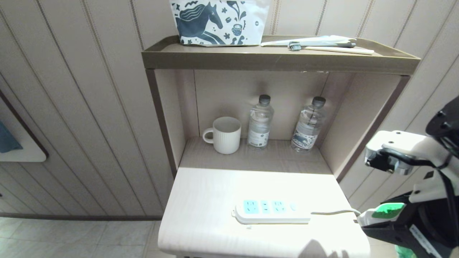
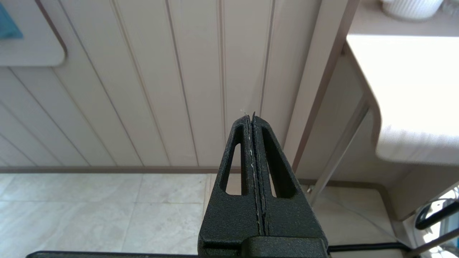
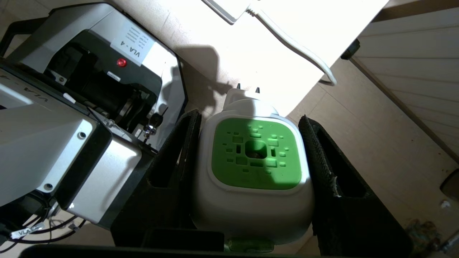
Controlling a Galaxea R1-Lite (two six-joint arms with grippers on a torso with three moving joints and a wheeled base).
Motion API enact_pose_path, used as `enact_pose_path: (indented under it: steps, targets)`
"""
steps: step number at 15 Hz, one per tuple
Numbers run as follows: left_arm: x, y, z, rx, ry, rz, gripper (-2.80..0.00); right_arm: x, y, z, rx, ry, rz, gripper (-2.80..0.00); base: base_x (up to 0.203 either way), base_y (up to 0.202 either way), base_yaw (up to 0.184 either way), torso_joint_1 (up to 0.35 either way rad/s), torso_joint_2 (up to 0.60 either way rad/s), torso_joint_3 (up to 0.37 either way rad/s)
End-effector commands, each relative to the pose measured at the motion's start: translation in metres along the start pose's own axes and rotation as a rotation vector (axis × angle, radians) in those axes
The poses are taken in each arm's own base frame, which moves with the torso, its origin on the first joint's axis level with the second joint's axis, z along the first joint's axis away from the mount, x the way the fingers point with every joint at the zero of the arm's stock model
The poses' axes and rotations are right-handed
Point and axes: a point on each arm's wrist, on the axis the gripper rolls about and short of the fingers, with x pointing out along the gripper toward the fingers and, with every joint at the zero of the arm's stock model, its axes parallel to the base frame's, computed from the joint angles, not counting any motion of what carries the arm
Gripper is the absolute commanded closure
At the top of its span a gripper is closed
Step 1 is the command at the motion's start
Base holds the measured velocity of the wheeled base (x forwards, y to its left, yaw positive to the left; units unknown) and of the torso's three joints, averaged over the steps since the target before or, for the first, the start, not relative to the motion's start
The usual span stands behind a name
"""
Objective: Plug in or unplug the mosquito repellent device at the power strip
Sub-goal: Insert the plug into the socket
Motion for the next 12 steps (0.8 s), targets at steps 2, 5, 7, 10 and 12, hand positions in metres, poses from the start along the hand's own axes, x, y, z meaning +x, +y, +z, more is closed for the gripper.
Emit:
enact_pose_path:
  steps: [2,5,7,10,12]
  targets:
    - [0.000,0.000,0.000,0.000,0.001,-0.001,0.00,0.004,0.001,-0.002,-0.005,0.021,-0.001,0.00,0.000,0.000,0.000,0.227,-0.51,-0.285]
    - [0.000,0.000,0.000,0.000,0.001,-0.001,0.00,0.008,0.002,-0.001,-0.010,0.037,-0.001,0.00,0.000,0.000,0.000,0.243,-0.53,-0.293]
    - [0.000,0.000,0.000,0.000,0.001,0.000,0.00,0.012,0.004,0.001,-0.011,0.050,-0.001,0.00,0.000,0.000,0.000,0.262,-0.56,-0.296]
    - [0.000,0.000,0.000,0.000,0.001,-0.001,0.00,0.020,0.007,0.006,0.000,0.023,-0.001,0.00,0.000,0.000,0.000,0.266,-0.58,-0.313]
    - [0.000,0.000,0.000,0.000,0.001,-0.001,0.00,0.024,0.008,0.007,-0.002,0.015,-0.002,0.00,0.000,0.000,0.000,0.295,-0.62,-0.327]
